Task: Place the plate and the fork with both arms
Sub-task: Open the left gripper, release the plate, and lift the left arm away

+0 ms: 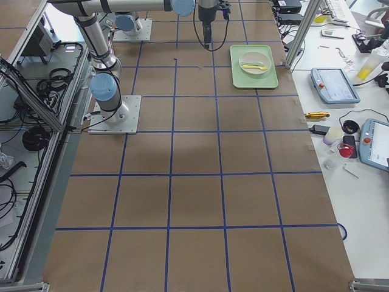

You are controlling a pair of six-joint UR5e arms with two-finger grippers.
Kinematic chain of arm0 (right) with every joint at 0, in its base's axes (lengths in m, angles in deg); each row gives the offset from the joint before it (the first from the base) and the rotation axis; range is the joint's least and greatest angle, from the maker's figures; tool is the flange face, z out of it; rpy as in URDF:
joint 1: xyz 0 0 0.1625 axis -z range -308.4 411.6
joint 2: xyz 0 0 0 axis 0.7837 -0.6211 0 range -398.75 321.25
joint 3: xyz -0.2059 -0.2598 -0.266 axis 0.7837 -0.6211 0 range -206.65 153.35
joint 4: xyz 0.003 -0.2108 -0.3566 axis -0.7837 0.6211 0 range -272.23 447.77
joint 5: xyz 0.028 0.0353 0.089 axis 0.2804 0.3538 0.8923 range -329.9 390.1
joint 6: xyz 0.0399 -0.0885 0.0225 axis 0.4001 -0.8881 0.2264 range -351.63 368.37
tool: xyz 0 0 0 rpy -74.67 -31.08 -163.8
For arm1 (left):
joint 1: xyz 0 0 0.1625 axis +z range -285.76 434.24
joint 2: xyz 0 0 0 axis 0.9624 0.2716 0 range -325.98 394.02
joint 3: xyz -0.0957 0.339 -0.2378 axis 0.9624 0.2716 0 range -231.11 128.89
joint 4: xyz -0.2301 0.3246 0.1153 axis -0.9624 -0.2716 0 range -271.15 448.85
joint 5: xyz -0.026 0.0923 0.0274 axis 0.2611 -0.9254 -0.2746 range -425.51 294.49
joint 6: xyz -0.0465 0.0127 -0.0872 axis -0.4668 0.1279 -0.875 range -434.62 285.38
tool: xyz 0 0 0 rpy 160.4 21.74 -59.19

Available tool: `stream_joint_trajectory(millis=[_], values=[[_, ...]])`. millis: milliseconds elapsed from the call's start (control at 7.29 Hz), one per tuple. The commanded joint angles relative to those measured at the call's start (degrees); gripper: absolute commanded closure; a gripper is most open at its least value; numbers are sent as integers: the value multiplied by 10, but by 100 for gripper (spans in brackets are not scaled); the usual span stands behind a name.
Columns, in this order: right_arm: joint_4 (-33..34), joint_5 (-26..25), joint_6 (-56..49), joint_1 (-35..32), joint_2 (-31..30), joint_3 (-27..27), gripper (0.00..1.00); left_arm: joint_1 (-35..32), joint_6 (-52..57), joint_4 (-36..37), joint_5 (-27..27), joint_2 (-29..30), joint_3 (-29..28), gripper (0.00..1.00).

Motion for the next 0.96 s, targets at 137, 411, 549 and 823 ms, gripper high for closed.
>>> stream_joint_trajectory(millis=[137,411,549,823], values=[[6,-6,-5,0,0,-1,0,-26,-1,-8,-6,-31,6,0],[13,-5,-9,0,2,-1,0,-25,-1,-10,-10,-33,6,0],[49,-5,-9,-1,17,-5,0,-25,-1,-10,-10,-33,6,0],[103,-10,-11,-27,106,-50,0,-25,-1,-13,-12,-33,6,0]])
